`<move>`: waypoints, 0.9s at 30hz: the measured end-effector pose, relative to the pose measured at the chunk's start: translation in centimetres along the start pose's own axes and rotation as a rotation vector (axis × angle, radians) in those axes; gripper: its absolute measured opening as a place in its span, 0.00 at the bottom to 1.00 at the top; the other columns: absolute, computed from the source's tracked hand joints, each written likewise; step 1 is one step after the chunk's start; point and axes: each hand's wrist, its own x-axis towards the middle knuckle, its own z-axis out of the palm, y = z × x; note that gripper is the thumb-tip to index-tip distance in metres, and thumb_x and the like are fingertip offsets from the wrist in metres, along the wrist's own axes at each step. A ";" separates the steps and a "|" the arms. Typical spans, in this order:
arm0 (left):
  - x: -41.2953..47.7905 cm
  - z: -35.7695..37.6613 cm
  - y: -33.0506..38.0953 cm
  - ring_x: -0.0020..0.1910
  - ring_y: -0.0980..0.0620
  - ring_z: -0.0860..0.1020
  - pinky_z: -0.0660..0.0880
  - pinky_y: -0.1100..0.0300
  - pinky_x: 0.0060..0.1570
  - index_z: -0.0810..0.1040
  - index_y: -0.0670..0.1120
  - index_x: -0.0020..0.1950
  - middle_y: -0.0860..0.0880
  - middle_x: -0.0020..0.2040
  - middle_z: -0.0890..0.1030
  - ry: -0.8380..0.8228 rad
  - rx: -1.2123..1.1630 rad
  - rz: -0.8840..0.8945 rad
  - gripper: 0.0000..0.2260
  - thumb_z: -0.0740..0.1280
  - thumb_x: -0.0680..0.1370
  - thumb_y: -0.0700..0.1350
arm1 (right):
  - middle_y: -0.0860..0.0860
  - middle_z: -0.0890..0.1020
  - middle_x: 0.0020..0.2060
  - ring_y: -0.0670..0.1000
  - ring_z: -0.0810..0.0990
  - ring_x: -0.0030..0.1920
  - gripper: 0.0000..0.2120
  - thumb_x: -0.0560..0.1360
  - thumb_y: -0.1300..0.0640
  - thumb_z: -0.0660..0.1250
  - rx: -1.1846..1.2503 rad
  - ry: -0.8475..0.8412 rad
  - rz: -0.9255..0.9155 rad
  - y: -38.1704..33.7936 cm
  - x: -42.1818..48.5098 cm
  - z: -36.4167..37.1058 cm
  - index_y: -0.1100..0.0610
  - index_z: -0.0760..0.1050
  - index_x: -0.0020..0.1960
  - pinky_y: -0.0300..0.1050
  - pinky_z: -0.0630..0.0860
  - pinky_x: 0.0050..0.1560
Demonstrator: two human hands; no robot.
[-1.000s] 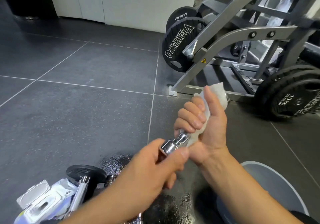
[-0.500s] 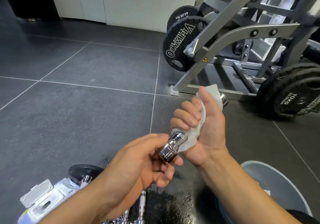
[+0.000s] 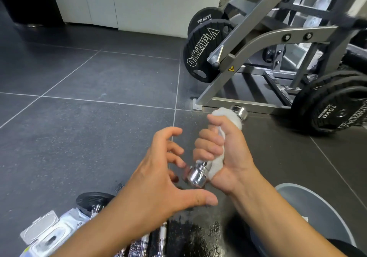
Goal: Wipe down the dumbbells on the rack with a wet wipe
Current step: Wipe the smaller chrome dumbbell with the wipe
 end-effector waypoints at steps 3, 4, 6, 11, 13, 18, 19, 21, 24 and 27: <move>1.1 -1.1 0.4 0.54 0.56 0.83 0.81 0.53 0.50 0.74 0.64 0.63 0.62 0.54 0.80 0.132 -0.282 -0.107 0.38 0.78 0.57 0.75 | 0.46 0.58 0.16 0.44 0.59 0.15 0.26 0.77 0.54 0.62 -0.303 -0.053 0.184 0.4 0.0 -0.7 0.53 0.61 0.21 0.36 0.57 0.16; 1.7 -1.6 0.6 0.53 0.54 0.84 0.81 0.53 0.50 0.78 0.60 0.61 0.59 0.54 0.82 0.170 -0.359 -0.142 0.33 0.75 0.61 0.73 | 0.46 0.58 0.15 0.44 0.60 0.14 0.26 0.77 0.55 0.61 -0.397 -0.087 0.241 0.7 -0.2 -0.9 0.53 0.62 0.21 0.36 0.56 0.16; 2.4 -2.5 1.2 0.52 0.55 0.84 0.80 0.50 0.52 0.84 0.54 0.56 0.53 0.53 0.86 0.121 -0.425 -0.207 0.27 0.72 0.66 0.71 | 0.47 0.61 0.15 0.44 0.60 0.14 0.25 0.78 0.58 0.59 -0.571 -0.151 0.340 1.4 -0.5 -1.2 0.53 0.67 0.21 0.36 0.54 0.17; 2.3 -2.2 1.9 0.46 0.48 0.77 0.72 0.52 0.52 0.80 0.37 0.52 0.41 0.47 0.82 -0.204 -0.409 -0.338 0.31 0.77 0.70 0.65 | 0.48 0.62 0.18 0.45 0.61 0.15 0.17 0.73 0.59 0.64 -0.818 -0.292 0.475 3.4 -1.1 -1.0 0.54 0.64 0.27 0.34 0.57 0.20; 1.9 -1.4 1.8 0.50 0.45 0.81 0.72 0.50 0.54 0.81 0.34 0.56 0.36 0.56 0.86 -0.174 -0.499 -0.414 0.27 0.79 0.72 0.56 | 0.48 0.62 0.17 0.44 0.61 0.15 0.24 0.77 0.61 0.60 -0.879 -0.296 0.491 3.9 -1.1 -0.9 0.52 0.65 0.23 0.33 0.58 0.19; 1.6 -0.3 1.8 0.51 0.45 0.85 0.76 0.49 0.51 0.86 0.38 0.54 0.38 0.54 0.87 -0.037 -0.557 -0.405 0.21 0.75 0.64 0.47 | 0.49 0.62 0.17 0.47 0.69 0.17 0.25 0.76 0.65 0.59 -1.007 -0.352 0.416 3.8 -1.4 -0.3 0.53 0.70 0.22 0.38 0.65 0.24; 1.6 -0.3 1.9 0.54 0.45 0.85 0.78 0.49 0.52 0.88 0.40 0.50 0.42 0.53 0.88 -0.024 -0.557 -0.386 0.17 0.73 0.65 0.44 | 0.49 0.63 0.17 0.49 0.73 0.18 0.22 0.74 0.64 0.60 -1.020 -0.382 0.402 3.9 -1.4 -0.2 0.52 0.73 0.23 0.40 0.68 0.25; 1.4 -0.5 2.3 0.51 0.47 0.85 0.80 0.50 0.49 0.88 0.44 0.44 0.47 0.52 0.89 -0.033 -0.562 -0.337 0.11 0.69 0.65 0.40 | 0.50 0.65 0.17 0.52 0.80 0.22 0.18 0.73 0.65 0.61 -1.013 -0.440 0.411 4.0 -1.7 -0.1 0.52 0.76 0.28 0.39 0.72 0.27; 0.9 -1.0 3.1 0.49 0.50 0.84 0.79 0.54 0.48 0.87 0.47 0.39 0.47 0.52 0.89 -0.060 -0.577 -0.252 0.10 0.67 0.66 0.38 | 0.51 0.70 0.18 0.53 0.84 0.27 0.19 0.77 0.67 0.60 -0.969 -0.544 0.485 3.9 -2.3 -0.3 0.54 0.74 0.30 0.38 0.74 0.28; 1.0 -2.1 3.6 0.55 0.48 0.84 0.75 0.52 0.55 0.86 0.49 0.36 0.48 0.53 0.89 -0.029 -0.601 -0.196 0.10 0.66 0.67 0.39 | 0.52 0.75 0.21 0.55 0.86 0.34 0.18 0.79 0.68 0.61 -0.986 -0.620 0.472 3.7 -2.5 -0.5 0.57 0.74 0.32 0.42 0.80 0.36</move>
